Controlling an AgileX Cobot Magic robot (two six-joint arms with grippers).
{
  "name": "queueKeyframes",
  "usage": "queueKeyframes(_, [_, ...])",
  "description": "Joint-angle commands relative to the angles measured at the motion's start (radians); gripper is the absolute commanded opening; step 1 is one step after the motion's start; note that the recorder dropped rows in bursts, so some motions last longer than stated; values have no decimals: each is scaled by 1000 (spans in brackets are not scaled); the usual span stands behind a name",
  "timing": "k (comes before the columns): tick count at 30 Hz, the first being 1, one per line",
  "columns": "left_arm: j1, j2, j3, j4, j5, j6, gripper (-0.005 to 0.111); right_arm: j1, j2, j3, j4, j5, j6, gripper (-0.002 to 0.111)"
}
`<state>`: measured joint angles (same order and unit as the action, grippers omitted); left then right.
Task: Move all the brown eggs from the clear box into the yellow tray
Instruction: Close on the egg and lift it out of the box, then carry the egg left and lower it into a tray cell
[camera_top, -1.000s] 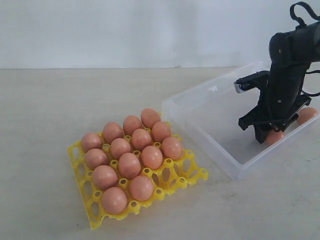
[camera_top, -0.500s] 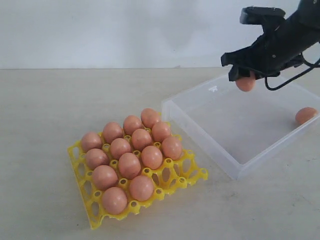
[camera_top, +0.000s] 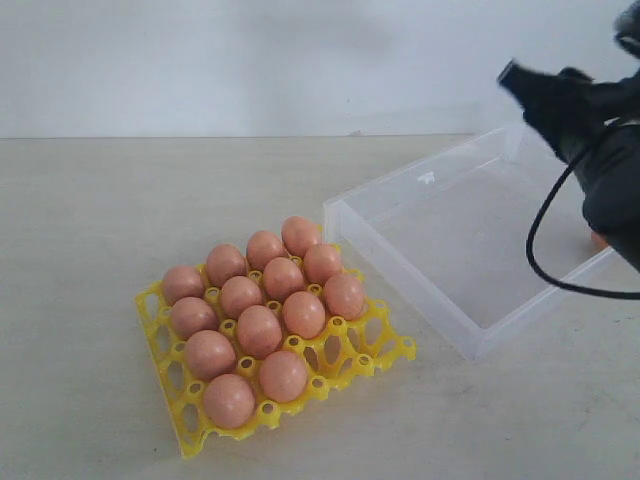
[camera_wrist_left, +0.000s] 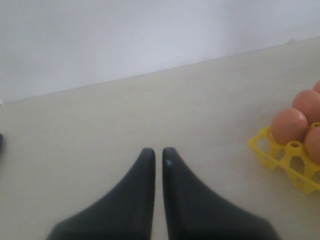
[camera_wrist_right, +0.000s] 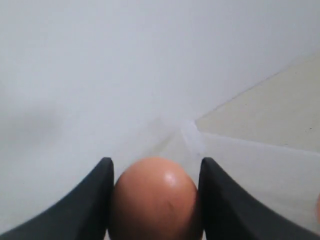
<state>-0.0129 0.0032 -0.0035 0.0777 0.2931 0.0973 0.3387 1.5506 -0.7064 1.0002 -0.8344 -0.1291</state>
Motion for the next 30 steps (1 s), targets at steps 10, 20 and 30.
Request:
queueKeyframes(10, [-8, -3, 3, -2, 0, -3, 4, -320, 178, -118, -1801, -387, 1479, 0])
queueKeyframes(20, [-8, -3, 3, -2, 0, -3, 4, -172, 228, -178, -2585, -353, 1484, 0])
queueKeyframes(30, [-8, -3, 3, -2, 0, -3, 4, 55, 228, -178, -2589, 205, 1394, 0])
